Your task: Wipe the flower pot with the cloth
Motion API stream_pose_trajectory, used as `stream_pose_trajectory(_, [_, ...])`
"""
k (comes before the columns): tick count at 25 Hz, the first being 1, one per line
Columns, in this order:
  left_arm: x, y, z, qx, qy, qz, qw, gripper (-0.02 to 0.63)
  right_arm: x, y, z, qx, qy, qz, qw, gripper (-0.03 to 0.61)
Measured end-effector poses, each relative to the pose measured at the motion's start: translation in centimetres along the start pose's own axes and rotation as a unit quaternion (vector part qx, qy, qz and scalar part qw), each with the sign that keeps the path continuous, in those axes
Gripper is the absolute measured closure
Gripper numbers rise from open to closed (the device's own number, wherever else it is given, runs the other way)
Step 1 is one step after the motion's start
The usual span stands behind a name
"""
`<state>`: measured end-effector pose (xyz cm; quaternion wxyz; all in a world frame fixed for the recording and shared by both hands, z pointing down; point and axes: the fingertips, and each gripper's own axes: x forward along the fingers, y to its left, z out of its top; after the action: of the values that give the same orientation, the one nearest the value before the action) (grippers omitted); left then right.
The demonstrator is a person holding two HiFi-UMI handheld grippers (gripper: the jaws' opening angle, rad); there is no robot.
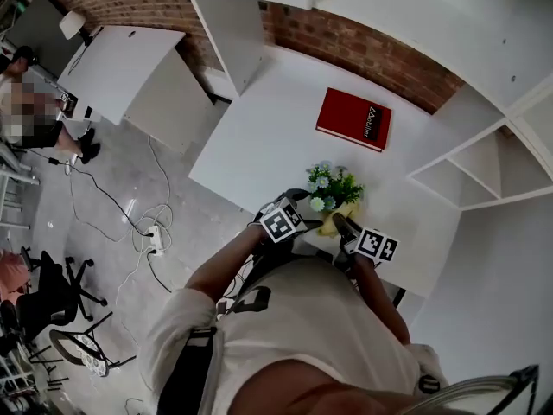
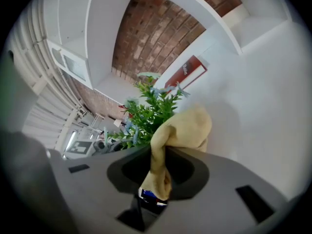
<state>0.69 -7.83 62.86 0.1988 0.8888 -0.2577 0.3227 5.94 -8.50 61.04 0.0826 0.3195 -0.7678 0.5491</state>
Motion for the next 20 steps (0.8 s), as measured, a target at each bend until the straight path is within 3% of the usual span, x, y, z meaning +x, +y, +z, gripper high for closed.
stream_pose_trajectory(9, [-0.1,-1.6,-1.0,-0.009,0.007,0.0,0.9999,0.253,3.1,-3.2,-2.5,0.003,0.057,-0.03,0.998,0.485])
stream_pose_trajectory(20, [-1.3,-2.4,-1.0,-0.017,-0.005,-0.002,0.9998,0.255,3.4,-3.0,-2.7,-0.015,0.065,-0.019,0.998,0.483])
